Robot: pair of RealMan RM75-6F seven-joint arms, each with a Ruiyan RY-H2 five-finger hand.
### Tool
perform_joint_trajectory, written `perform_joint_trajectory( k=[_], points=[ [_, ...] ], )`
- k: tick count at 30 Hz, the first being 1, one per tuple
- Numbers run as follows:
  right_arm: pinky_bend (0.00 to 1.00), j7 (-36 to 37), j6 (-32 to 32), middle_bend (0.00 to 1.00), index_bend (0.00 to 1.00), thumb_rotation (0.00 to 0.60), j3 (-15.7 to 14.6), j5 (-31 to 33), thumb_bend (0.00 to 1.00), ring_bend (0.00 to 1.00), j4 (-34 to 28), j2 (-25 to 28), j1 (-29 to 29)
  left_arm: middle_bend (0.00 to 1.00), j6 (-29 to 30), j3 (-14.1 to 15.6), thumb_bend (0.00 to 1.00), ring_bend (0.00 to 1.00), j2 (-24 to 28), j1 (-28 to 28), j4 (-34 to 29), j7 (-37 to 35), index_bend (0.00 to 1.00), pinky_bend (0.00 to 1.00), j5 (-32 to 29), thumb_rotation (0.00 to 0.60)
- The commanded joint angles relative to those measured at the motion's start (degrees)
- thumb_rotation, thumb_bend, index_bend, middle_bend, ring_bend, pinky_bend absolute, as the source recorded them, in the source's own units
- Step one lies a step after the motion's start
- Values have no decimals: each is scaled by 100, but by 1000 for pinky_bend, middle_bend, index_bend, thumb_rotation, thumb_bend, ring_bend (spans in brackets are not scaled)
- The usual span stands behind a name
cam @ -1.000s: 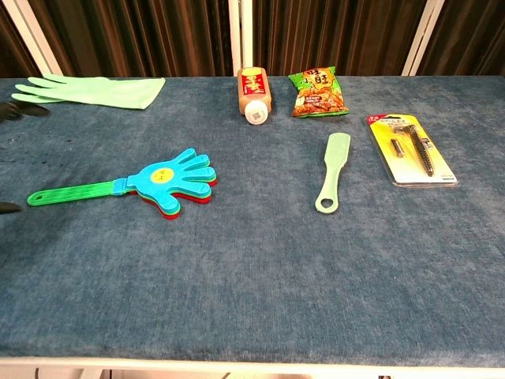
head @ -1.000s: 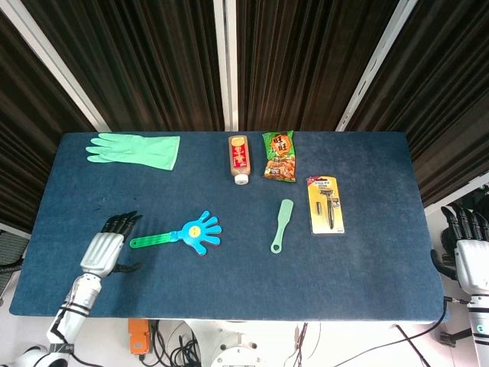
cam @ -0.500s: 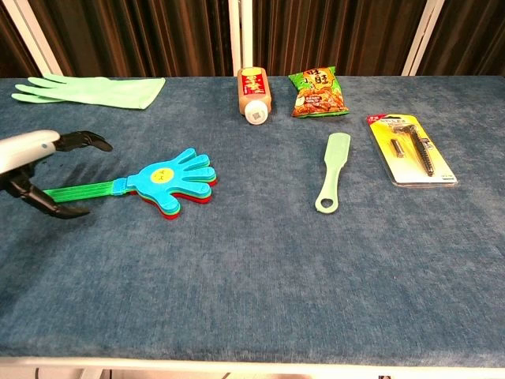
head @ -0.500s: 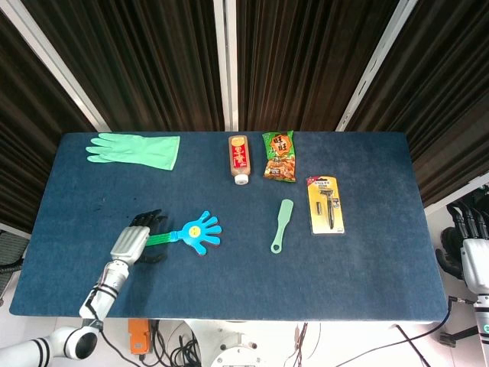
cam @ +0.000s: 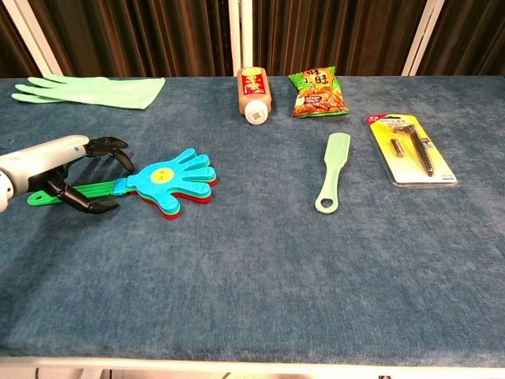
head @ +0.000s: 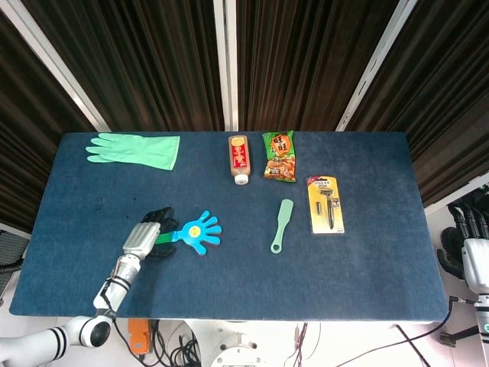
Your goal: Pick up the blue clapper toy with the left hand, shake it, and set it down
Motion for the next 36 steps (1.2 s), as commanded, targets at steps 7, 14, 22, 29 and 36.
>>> perform_joint_trajectory(
  k=[7, 14, 22, 29, 36],
  points=[
    [0, 22, -5, 0, 0, 600, 3, 26, 272, 0, 29, 2, -8, 58, 142, -52, 377, 0, -73, -9, 89, -15, 451, 0, -86, 600],
    [0, 31, -41, 0, 0, 600, -14, 21, 272, 0, 44, -19, 2, 324, 545, -100, 403, 33, -143, 45, 83, 109, 599, 135, -17, 600],
    [0, 25, -106, 0, 0, 600, -31, 57, 274, 0, 16, 14, 6, 449, 756, 38, 413, 363, -126, 8, 107, 554, 577, 572, 217, 600],
    [0, 36, -80, 0, 0, 600, -26, 47, 274, 0, 20, 16, -1, 529, 789, 47, 415, 518, -114, -54, 101, 967, 552, 780, 163, 600],
    [0, 49, -84, 0, 0, 600, -27, 42, 275, 0, 25, 23, 1, 661, 820, 30, 416, 659, -74, -93, 117, 1048, 547, 856, 180, 600]
  ],
)
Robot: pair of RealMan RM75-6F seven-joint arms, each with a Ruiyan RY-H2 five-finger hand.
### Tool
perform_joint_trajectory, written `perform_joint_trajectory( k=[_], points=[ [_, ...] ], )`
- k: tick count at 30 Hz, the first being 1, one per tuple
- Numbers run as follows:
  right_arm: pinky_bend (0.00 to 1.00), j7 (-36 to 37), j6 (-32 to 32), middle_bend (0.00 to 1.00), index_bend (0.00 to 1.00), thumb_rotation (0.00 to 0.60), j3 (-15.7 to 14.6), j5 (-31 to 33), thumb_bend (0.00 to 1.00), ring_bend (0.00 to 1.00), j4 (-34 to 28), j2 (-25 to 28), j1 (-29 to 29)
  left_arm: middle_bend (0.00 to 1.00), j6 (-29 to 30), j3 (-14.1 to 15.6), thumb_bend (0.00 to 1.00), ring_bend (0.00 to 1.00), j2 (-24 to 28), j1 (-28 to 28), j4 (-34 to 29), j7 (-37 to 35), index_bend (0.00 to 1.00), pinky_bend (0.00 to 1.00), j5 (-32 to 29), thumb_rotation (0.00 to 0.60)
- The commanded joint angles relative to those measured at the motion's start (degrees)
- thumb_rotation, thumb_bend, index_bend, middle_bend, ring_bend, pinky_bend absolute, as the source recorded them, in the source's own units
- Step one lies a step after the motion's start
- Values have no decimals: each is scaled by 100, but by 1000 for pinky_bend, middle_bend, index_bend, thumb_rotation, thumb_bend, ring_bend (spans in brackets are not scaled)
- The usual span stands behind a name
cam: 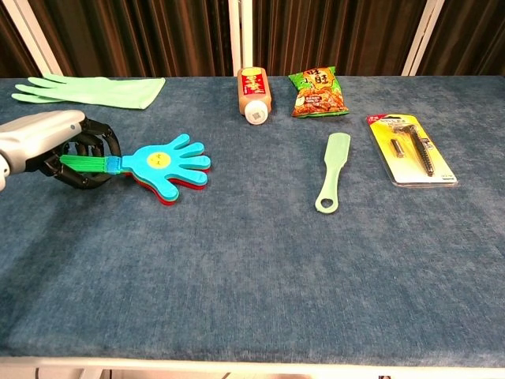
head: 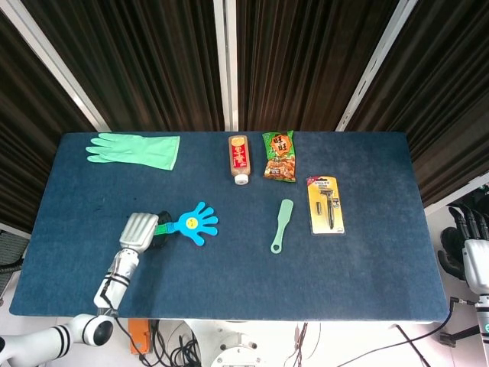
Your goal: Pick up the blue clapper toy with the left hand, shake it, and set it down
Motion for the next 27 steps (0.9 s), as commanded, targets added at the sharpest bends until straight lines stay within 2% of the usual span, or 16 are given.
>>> perform_joint_trajectory(
  k=[1, 4, 8, 10, 13, 18, 19, 21, 23, 24, 27],
  points=[
    [0, -2, -7, 0, 0, 600, -2, -4, 275, 0, -2, -3, 5, 685, -34, 11, 415, 703, 23, -20, 10, 28, 538, 876, -2, 600],
    [0, -13, -14, 0, 0, 600, -3, -4, 274, 0, -7, -4, 10, 745, -180, 35, 416, 784, 87, -51, -5, -13, 466, 912, -46, 600],
    [0, -30, -31, 0, 0, 600, 4, 13, 275, 0, -10, -2, 20, 788, -325, 44, 353, 841, 163, -72, 9, -211, 274, 938, -64, 600],
    [0, -42, -35, 0, 0, 600, 7, 12, 275, 0, -13, 0, 27, 807, -361, 44, 333, 862, 178, -75, 30, -327, 218, 947, -53, 600],
    [0, -57, -48, 0, 0, 600, 9, 16, 275, 0, -23, -2, 37, 840, -399, 22, 327, 895, 186, -81, 51, -501, 179, 959, -54, 600],
    [0, -78, -66, 0, 0, 600, 7, 23, 277, 0, -34, -4, 47, 903, -417, 9, 322, 936, 173, -88, 89, -617, 177, 974, -67, 600],
    [0, -80, -65, 0, 0, 600, 7, 24, 277, 0, -36, -3, 47, 918, -412, 4, 318, 941, 167, -86, 98, -623, 203, 974, -79, 600],
    [0, -84, -61, 0, 0, 600, 8, 26, 277, 0, -41, 0, 46, 945, -377, -14, 312, 949, 140, -78, 133, -624, 333, 978, -106, 600],
    [0, -88, -68, 0, 0, 600, 6, 36, 278, 0, -49, 6, 44, 960, -332, -21, 301, 953, 117, -70, 173, -639, 530, 983, -98, 600],
    [0, -88, -74, 0, 0, 600, 5, 41, 279, 0, -50, 7, 45, 960, -308, -22, 295, 953, 106, -65, 193, -645, 594, 983, -86, 600],
    [0, -91, -99, 0, 0, 600, -2, 57, 280, 0, -48, 5, 47, 968, -243, -31, 288, 957, 71, -56, 251, -650, 703, 983, -71, 600]
  ],
)
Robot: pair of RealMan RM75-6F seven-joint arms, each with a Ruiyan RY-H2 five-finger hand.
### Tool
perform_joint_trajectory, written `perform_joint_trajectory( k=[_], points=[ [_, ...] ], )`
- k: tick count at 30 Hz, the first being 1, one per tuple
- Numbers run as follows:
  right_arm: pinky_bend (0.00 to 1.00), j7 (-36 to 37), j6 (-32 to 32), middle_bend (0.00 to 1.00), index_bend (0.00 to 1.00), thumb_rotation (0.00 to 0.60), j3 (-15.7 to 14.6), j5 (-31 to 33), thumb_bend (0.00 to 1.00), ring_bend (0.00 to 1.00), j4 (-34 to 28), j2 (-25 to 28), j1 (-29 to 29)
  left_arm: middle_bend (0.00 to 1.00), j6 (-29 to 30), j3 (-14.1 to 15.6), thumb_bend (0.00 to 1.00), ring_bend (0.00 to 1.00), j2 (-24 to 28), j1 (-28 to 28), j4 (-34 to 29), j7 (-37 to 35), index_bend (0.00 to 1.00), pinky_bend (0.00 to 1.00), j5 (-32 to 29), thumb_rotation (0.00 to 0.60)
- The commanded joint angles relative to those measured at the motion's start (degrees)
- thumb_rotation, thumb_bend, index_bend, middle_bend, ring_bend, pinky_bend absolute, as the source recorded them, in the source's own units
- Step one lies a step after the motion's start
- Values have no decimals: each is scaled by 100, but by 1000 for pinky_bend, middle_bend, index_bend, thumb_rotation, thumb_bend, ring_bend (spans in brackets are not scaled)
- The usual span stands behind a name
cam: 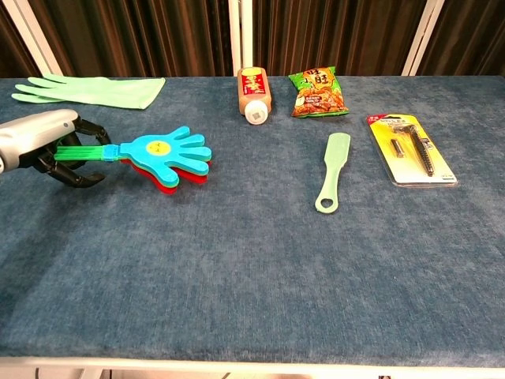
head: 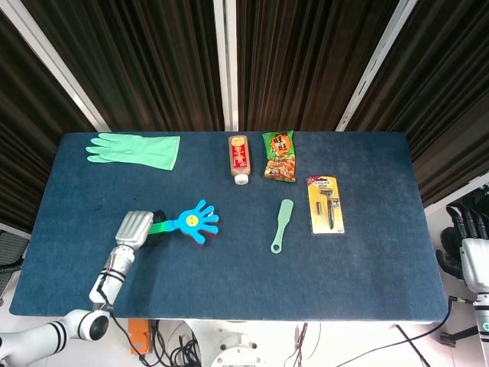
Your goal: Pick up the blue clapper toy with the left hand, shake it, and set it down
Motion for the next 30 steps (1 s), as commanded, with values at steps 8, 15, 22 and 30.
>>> perform_joint_trajectory(
  k=[8, 15, 22, 30],
  points=[
    [0, -14, -28, 0, 0, 600, -10, 22, 281, 0, -3, -2, 4, 1000, 135, -25, 288, 1000, -93, 15, 118, -5, 963, 1000, 39, 600],
    [0, -37, -64, 0, 0, 600, -20, 52, 282, 0, -20, 11, 5, 1000, 246, -55, 330, 1000, -140, 48, 169, -275, 1000, 1000, 144, 600],
    [0, -39, -67, 0, 0, 600, -27, 53, 282, 0, -25, 9, 3, 1000, 395, -198, 500, 1000, -100, 115, 82, -1089, 1000, 1000, 295, 600],
    [0, -33, -48, 0, 0, 600, -27, 47, 282, 0, -39, 26, -7, 1000, -350, -761, 646, 1000, 654, 306, -906, -4577, 1000, 1000, 255, 600]
  ],
)
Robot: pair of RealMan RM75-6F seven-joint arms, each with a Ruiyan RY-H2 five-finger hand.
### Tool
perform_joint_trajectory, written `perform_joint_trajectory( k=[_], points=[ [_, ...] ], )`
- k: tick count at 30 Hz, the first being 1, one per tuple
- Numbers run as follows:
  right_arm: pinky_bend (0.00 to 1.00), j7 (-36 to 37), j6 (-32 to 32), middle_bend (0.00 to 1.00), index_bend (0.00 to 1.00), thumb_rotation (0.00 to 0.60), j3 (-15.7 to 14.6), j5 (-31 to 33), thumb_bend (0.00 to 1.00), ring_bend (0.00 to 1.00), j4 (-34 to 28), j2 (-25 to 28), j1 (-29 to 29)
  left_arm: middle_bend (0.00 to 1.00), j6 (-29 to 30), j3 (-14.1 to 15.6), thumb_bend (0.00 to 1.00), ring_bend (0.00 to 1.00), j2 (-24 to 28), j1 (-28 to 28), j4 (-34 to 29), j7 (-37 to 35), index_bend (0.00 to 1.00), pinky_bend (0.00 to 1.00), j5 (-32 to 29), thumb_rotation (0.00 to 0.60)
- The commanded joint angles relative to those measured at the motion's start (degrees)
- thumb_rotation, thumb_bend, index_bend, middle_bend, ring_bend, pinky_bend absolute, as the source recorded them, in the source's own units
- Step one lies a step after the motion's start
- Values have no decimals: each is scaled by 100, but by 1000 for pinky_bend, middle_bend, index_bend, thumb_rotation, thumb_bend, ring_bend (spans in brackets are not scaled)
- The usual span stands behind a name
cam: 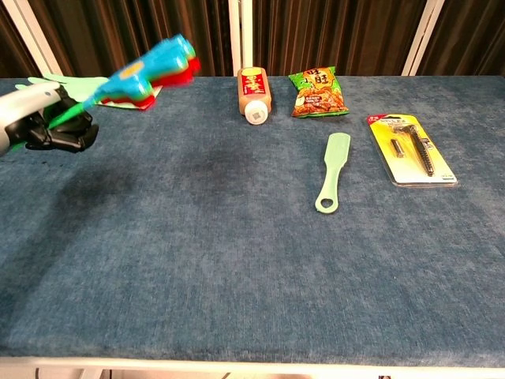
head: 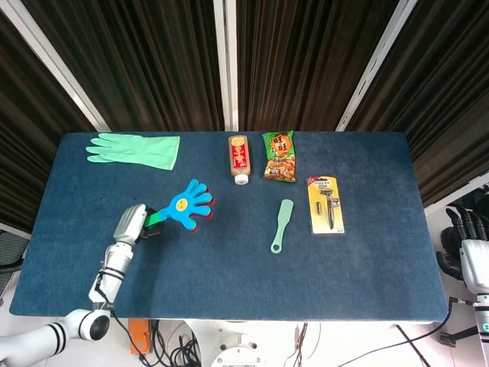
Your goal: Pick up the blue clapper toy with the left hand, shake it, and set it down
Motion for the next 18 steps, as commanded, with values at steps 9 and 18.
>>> perform_joint_trajectory(
  k=[9, 18],
  points=[
    [0, -65, -2, 0, 0, 600, -8, -19, 282, 0, -48, -9, 12, 1000, -189, -282, 694, 1000, 937, 140, -451, -2898, 1000, 1000, 860, 600],
    [0, -126, 11, 0, 0, 600, -9, -14, 282, 0, -97, 14, 10, 1000, 127, 459, 676, 1000, 400, -163, 1061, 703, 1000, 1000, 1506, 600]
  ],
)
